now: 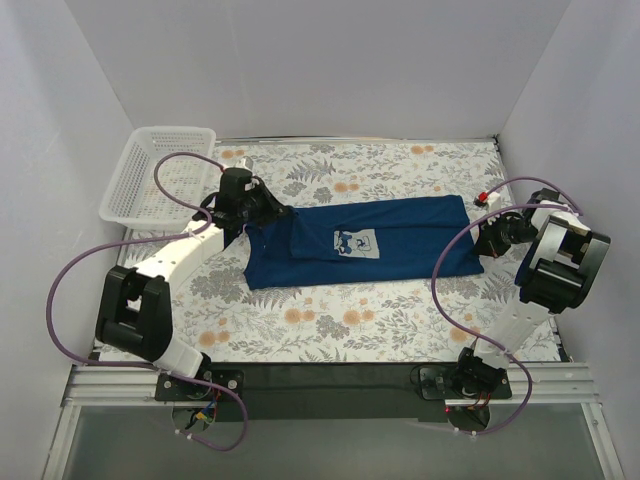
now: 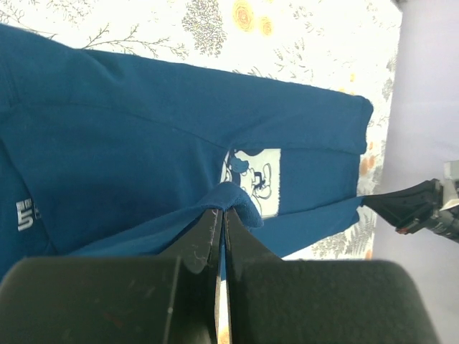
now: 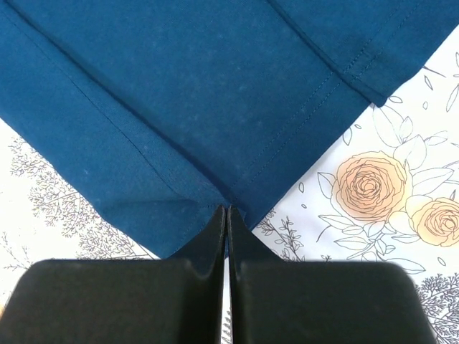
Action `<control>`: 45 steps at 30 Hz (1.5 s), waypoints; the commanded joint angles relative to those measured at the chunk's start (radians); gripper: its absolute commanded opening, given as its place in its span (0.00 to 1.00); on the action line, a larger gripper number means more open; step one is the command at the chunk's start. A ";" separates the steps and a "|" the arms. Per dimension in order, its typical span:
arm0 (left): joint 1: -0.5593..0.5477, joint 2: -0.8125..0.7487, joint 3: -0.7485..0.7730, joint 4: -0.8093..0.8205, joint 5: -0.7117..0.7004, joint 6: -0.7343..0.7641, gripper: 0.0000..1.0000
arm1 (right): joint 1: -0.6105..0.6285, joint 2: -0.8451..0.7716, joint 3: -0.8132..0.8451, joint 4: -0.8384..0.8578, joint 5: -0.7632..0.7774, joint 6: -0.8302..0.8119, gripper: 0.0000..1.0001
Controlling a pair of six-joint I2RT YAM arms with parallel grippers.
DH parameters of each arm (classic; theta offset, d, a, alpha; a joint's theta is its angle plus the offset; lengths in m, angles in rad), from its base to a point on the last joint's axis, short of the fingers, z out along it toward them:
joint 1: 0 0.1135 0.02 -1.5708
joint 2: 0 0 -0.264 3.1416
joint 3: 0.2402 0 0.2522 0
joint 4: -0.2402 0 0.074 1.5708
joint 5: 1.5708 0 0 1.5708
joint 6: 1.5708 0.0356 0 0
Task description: Fold and stack the t-shirts
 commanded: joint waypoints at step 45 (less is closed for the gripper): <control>0.009 -0.130 -0.117 0.190 -0.075 0.127 0.00 | 0.057 0.064 0.094 0.090 0.068 0.158 0.01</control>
